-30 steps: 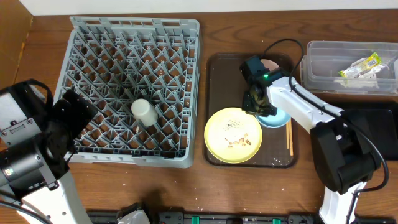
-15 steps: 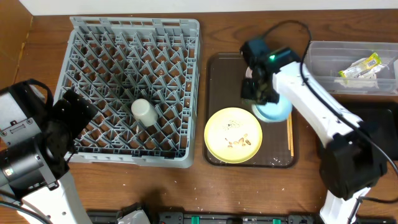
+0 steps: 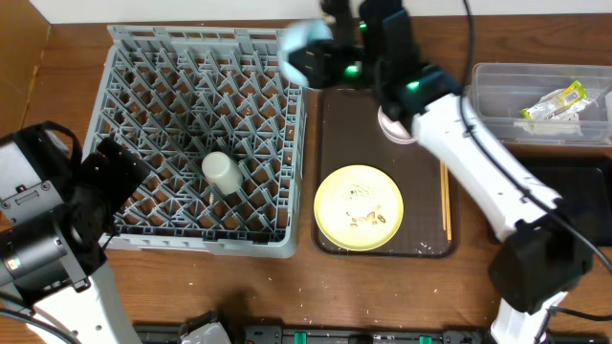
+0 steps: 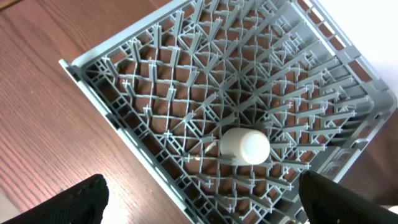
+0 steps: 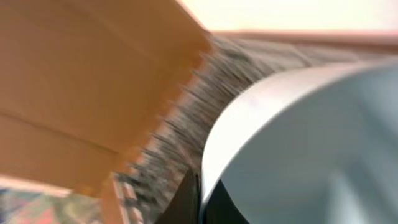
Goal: Sort waste into correct bins and load items into the dishwasher
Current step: 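Carry the light-blue bowl left and place it in the dish rack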
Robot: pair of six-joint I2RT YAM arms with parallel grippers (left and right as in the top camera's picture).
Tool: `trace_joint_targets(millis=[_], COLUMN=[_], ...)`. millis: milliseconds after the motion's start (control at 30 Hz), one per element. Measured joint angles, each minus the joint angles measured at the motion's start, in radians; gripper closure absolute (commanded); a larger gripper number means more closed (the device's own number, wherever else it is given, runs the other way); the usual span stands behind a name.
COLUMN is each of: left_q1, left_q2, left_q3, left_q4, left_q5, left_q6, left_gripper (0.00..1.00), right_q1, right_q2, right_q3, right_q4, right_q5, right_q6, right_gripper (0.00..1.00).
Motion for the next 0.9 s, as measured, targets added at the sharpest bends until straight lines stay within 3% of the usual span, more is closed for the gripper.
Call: trace_joint_targets(millis=[300,400,600,900], left_q1=[0.0,0.0,0.0,0.0], left_q2=[0.0,0.0,0.0,0.0], left_q3=[0.0,0.0,0.0,0.0], left_q4=[0.002,0.001,0.001,0.001], left_q5=[0.0,0.0,0.0,0.0], left_q6=[0.0,0.0,0.0,0.0], left_gripper=[0.01,0.01,0.02,0.01], right_q1=[0.163,0.179,0.178,0.181], right_q2=[0.242,0.347,0.501,0.537], right_q3=[0.011,0.01,0.01,0.03], right_q4=[0.666,0.8,0.917,0.944], right_q5=[-0.043,-0.028,-0.014,-0.053], right_q6=[0.265,0.399,0.563,0.599], right_gripper=[0.99,0.99,0.99,0.99])
